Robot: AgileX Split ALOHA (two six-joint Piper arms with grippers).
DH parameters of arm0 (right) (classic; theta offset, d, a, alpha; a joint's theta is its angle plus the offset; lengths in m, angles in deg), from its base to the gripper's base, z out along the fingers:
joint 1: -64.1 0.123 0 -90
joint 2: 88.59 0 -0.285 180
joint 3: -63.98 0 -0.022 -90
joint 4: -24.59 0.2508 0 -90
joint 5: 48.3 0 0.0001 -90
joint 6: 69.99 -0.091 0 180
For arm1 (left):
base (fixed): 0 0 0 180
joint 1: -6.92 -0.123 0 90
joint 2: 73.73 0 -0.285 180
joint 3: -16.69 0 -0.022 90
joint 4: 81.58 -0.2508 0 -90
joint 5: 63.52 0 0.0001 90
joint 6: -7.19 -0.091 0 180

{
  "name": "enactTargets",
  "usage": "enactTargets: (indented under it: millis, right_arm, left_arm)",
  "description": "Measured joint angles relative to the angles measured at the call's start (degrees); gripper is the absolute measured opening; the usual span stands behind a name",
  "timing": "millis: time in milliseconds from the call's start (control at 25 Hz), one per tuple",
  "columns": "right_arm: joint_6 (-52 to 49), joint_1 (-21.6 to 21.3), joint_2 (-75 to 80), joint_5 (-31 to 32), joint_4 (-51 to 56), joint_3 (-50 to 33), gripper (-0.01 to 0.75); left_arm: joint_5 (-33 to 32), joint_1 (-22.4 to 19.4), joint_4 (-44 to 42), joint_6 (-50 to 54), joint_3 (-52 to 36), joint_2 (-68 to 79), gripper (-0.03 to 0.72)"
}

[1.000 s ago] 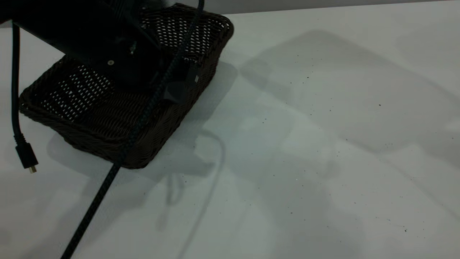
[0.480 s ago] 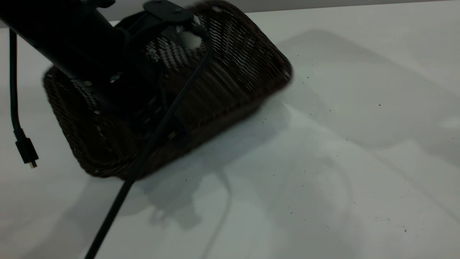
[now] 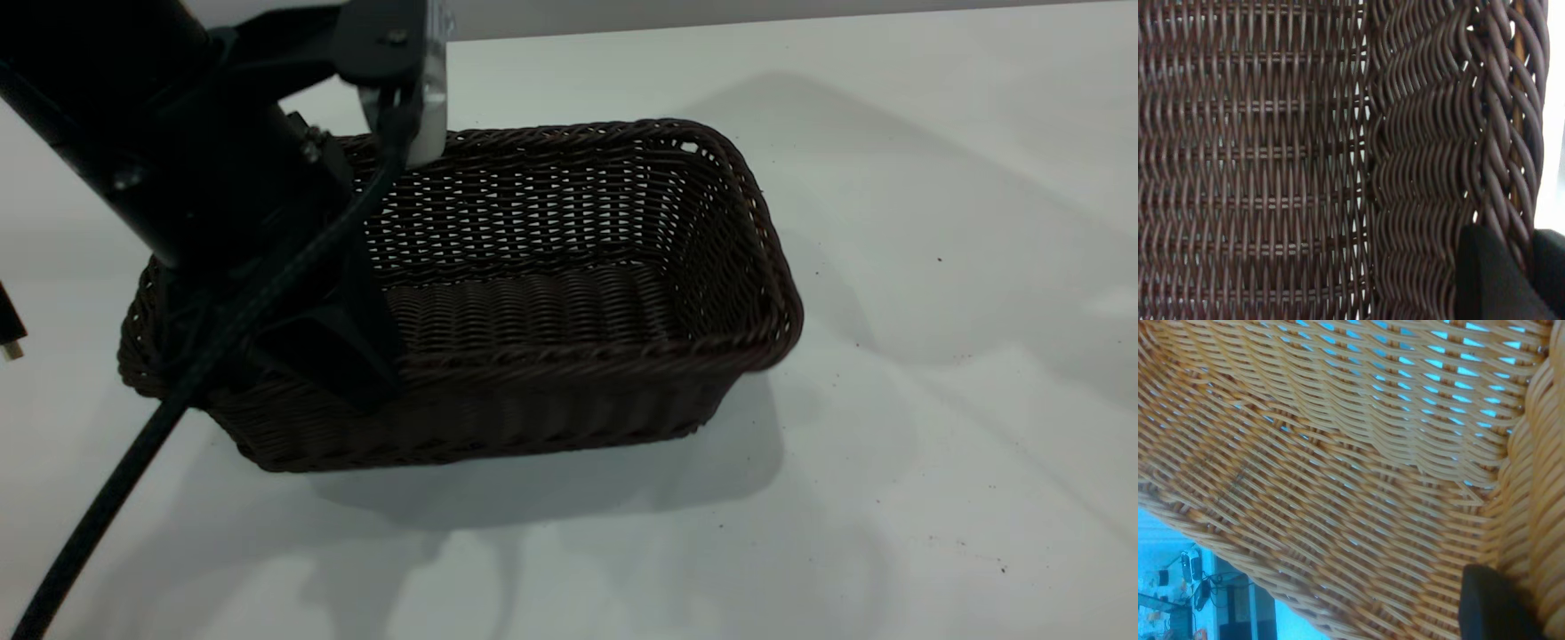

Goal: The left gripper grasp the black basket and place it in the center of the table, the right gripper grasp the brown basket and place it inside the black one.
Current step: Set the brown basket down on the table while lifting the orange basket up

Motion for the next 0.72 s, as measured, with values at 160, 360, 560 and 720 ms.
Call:
enactTargets:
  millis: [160,360,560,720]
  right_arm:
    - [0.13,0.00,0.00,0.00,0.00,0.00,0.106]
    - [0.46,0.00,0.00,0.00,0.00,0.00,0.106]
    - [1.02,0.00,0.00,0.06,0.00,0.02,0.106]
    - [1.40,0.00,0.00,0.25,0.00,0.02,0.106]
  left_arm:
    - [-2.63,0.00,1.05,-3.43,0.00,0.06,0.125]
    - [-2.56,0.00,1.04,-3.59,0.00,0.06,0.125]
    - [-2.56,0.00,1.04,-3.30,0.00,0.06,0.125]
    - [-2.73,0.00,1.04,-2.97,0.00,0.06,0.125]
